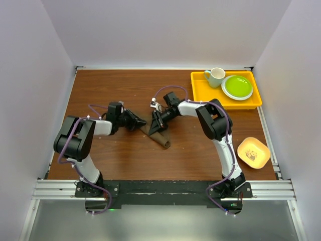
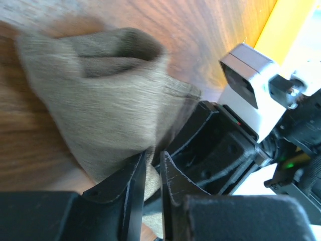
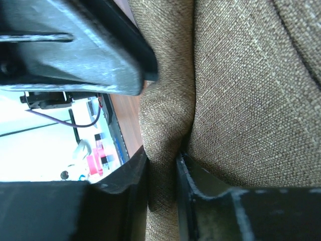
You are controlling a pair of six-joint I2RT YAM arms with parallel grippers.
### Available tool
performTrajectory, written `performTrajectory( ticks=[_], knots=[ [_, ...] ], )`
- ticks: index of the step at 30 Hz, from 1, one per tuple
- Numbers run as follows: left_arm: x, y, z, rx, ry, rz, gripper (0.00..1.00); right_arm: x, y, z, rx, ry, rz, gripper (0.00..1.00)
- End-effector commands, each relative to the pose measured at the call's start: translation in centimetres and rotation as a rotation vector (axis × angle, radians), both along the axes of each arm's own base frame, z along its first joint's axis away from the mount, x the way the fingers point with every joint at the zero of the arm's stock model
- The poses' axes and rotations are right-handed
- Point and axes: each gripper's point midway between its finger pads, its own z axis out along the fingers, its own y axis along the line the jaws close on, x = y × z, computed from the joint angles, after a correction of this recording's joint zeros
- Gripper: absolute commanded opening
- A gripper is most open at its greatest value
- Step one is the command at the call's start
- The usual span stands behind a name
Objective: Fold the napkin, place the utensils inside, and roll it up
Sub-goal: Roll the napkin with the utensil
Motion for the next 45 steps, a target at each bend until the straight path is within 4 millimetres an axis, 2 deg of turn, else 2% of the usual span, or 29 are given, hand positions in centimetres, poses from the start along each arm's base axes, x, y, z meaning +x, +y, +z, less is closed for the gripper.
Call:
performTrajectory(
  ticks=[1,4,5,7,8,9,10,11,12,13,14,15,16,17,18,20,22,24,28,30,34,35,37,38,41,44,45],
  knots=[
    [0.5,-0.3,-0.3,-0.057,-0.010,0.023,0.20,0.0,-2.5,-2.1,-0.218,-0.063,-0.046,0.38],
    [0.2,0.0,-1.0,-0.021,0.012,0.007,0.20,0.4,-3.0,-0.6,-0.248,-0.134,-0.049,0.47],
    [0.1,0.1,-1.0,-0.014,0.016,0.007,0.20,0.7,-3.1,0.9,-0.241,-0.172,-0.058,0.50],
    [-0.2,0.3,-1.1,-0.001,0.028,-0.001,0.19,0.7,-3.6,1.9,-0.262,-0.222,-0.059,0.56],
    [-0.4,0.5,-1.2,0.003,0.036,0.000,0.19,1.5,-4.1,2.8,-0.297,-0.286,-0.084,0.59],
    [-0.7,0.6,-1.4,0.012,0.050,-0.004,0.19,1.5,-4.1,3.2,-0.318,-0.322,-0.080,0.61],
    [-0.7,0.7,-1.4,0.014,0.056,-0.006,0.19,1.5,-4.4,3.5,-0.339,-0.366,-0.068,0.63],
    [-0.8,0.7,-1.4,0.021,0.062,-0.006,0.19,2.4,-5.1,3.3,-0.416,-0.447,-0.086,0.66],
    [-1.2,0.8,-1.8,0.030,0.086,-0.010,0.19,1.9,-4.4,4.3,-0.434,-0.527,-0.062,0.67],
    [-1.2,0.9,-1.7,0.034,0.091,-0.011,0.19,2.3,-4.7,4.2,-0.482,-0.610,-0.038,0.68],
    [-1.3,1.0,-1.8,0.041,0.101,-0.010,0.19,1.5,-3.8,4.4,-0.516,-0.686,0.002,0.69],
    [-1.8,1.1,-2.1,0.048,0.128,-0.013,0.19,2.6,-4.7,4.4,-0.617,-0.798,-0.004,0.69],
    [-1.9,1.1,-2.0,0.050,0.131,-0.015,0.19,2.6,-4.4,4.5,-0.645,-0.841,0.002,0.69],
    [-2.0,1.1,-2.0,0.054,0.136,-0.014,0.19,1.7,-3.3,4.5,-0.647,-0.882,0.038,0.69],
    [-2.3,1.3,-2.1,0.060,0.153,-0.015,0.19,2.4,-3.8,4.5,-0.709,-0.957,0.041,0.69],
    [-2.3,1.4,-1.9,0.068,0.156,-0.012,0.20,1.8,-2.6,4.4,-0.732,-1.029,0.071,0.69],
    [-2.5,1.5,-1.8,0.071,0.169,-0.012,0.21,2.2,-2.5,4.3,-0.792,-1.110,0.080,0.70],
    [-2.6,1.6,-1.8,0.072,0.180,-0.011,0.21,1.6,-1.5,4.3,-0.801,-1.169,0.108,0.72],
    [-2.3,1.5,-1.3,0.065,0.172,-0.014,0.22,1.9,-1.4,3.1,-0.866,-1.225,0.134,0.71],
    [-2.8,1.6,-1.4,0.072,0.202,-0.014,0.22,1.8,-1.3,2.7,-0.871,-1.236,0.148,0.69],
    [-2.9,1.8,-1.3,0.058,0.211,-0.003,0.23,1.5,-1.4,1.6,-0.871,-1.221,0.162,0.55],
    [-2.8,1.7,-1.0,0.043,0.203,0.000,0.24,1.2,-1.1,1.0,-0.853,-1.201,0.178,0.42],
    [-3.0,2.1,-1.0,0.033,0.207,0.015,0.27,0.9,-0.9,0.6,-0.841,-1.184,0.188,0.27],
    [-2.2,2.3,0.1,0.021,0.149,0.027,0.32,0.7,-0.7,0.5,-0.829,-1.174,0.193,0.17],
    [-2.4,3.8,1.0,0.028,0.118,0.055,0.44,0.5,-0.5,0.7,-0.798,-1.153,0.177,0.14],
    [-2.9,5.9,1.1,0.088,0.117,0.073,0.50,0.8,-0.4,1.0,-0.724,-1.062,0.134,0.10],
    [-2.9,6.2,1.4,0.102,0.108,0.072,0.51,0.3,0.1,1.2,-0.657,-1.003,0.141,0.09]
  ],
)
